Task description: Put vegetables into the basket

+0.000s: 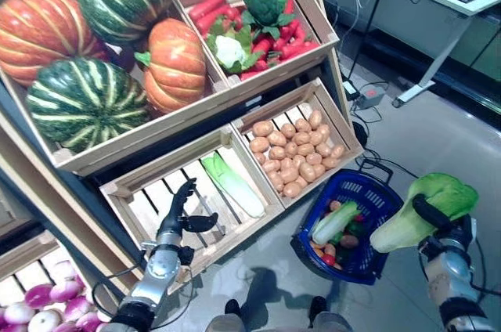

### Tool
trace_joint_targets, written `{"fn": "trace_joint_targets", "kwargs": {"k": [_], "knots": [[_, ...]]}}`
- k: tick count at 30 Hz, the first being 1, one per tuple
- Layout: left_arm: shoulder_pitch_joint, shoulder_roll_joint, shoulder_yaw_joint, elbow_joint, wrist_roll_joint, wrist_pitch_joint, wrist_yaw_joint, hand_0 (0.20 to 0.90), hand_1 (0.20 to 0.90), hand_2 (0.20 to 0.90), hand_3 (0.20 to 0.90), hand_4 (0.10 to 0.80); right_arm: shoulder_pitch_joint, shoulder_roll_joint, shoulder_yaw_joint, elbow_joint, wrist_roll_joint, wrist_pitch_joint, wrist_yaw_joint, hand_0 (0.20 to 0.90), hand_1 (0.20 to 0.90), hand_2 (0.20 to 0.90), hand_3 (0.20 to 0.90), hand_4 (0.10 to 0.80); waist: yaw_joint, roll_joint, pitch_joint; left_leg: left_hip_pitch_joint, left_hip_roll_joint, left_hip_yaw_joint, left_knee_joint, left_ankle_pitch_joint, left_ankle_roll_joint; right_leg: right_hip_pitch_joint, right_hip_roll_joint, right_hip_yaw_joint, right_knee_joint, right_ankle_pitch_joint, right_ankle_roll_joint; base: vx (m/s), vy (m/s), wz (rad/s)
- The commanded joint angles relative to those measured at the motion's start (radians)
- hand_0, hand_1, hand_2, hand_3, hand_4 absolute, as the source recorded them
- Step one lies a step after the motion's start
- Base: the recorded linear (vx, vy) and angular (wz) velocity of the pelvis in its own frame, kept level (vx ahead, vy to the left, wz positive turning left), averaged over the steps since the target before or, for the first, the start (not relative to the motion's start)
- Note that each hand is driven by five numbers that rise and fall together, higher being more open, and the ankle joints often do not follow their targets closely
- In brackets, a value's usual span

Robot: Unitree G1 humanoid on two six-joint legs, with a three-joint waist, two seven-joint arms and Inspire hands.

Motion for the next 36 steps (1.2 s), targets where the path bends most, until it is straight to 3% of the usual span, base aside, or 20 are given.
{"fn": "trace_joint_targets", "kwargs": {"k": [1, 5, 12, 18, 20, 28, 36], "knots": [[-0.163, 0.043, -0.008, -0.057, -0.074, -0.088, 0.031, 0.900, 0.900, 0.900, 0.900, 0.800, -0.210, -0.101, 0.041, -0.020, -0.083, -0.056, -0.110, 0.300, 0.300, 0.300, 0.300, 0.400, 0.033, 0.006, -0.014, -0.191, 0.026, -0.108, 0.279, -0.101, -0.026, -0.023, -0.055, 0.023, 0.175, -0.088, -0.029, -0.153, -0.084, 0.13], [-0.228, 0.044, -0.029, -0.071, -0.106, -0.114, 0.056, 0.900, 0.900, 0.900, 0.900, 0.800, -0.325, -0.138, 0.074, 0.061, -0.093, -0.029, -0.106, 0.300, 0.300, 0.300, 0.300, 0.400, 0.041, 0.020, 0.056, -0.318, 0.042, -0.142, 0.428, -0.145, -0.031, -0.127, -0.074, 0.024, 0.331, -0.149, -0.056, -0.238, -0.054, 0.11], [-0.308, 0.063, -0.071, -0.134, -0.138, -0.191, 0.083, 0.900, 0.900, 0.900, 0.900, 0.800, -0.516, -0.216, 0.137, 0.160, -0.067, -0.008, -0.044, 0.300, 0.300, 0.300, 0.300, 0.400, 0.049, 0.054, 0.159, -0.588, 0.032, -0.176, 0.750, -0.278, 0.004, -0.443, -0.135, 0.058, 0.733, -0.276, -0.097, -0.212, 0.001, 0.11], [-0.340, 0.073, -0.087, -0.157, -0.162, -0.219, 0.093, 0.900, 0.900, 0.900, 0.900, 0.800, -0.609, -0.247, 0.161, 0.224, -0.067, 0.020, -0.028, 0.300, 0.300, 0.300, 0.300, 0.400, 0.051, 0.072, 0.190, -0.705, 0.038, -0.198, 0.935, -0.388, 0.009, -0.600, -0.175, 0.097, 0.930, -0.367, -0.095, -0.050, 0.004, 0.14], [-0.348, 0.081, -0.092, -0.158, -0.176, -0.227, 0.087, 0.900, 0.900, 0.900, 0.900, 0.800, -0.634, -0.257, 0.173, 0.242, -0.060, 0.051, -0.039, 0.900, 0.900, 0.900, 0.900, 0.800, 0.049, 0.082, 0.196, -0.743, 0.037, -0.204, 0.977, -0.406, 0.009, -0.649, -0.181, 0.110, 0.973, -0.381, -0.098, -0.048, -0.003, 0.03], [-0.372, 0.100, -0.131, -0.165, -0.203, -0.236, 0.081, 0.900, 0.900, 0.900, 0.900, 0.800, -0.697, -0.275, 0.196, 0.284, -0.048, 0.074, -0.046, 0.900, 0.900, 0.900, 0.900, 0.800, 0.046, 0.102, 0.194, -0.804, 0.034, -0.217, 1.025, -0.422, 0.004, -0.732, -0.179, 0.131, 1.036, -0.402, -0.096, -0.013, -0.004, 0.03], [-0.369, 0.121, -0.131, -0.149, -0.218, -0.248, 0.090, 0.900, 0.900, 0.900, 0.900, 0.800, -0.686, -0.281, 0.208, 0.286, -0.051, 0.078, -0.040, 0.900, 0.900, 0.900, 0.900, 0.800, 0.040, 0.099, 0.185, -0.784, 0.049, -0.212, 1.007, -0.418, -0.002, -0.724, -0.172, 0.136, 1.025, -0.398, -0.090, 0.012, 0.008, 0.00]]}}
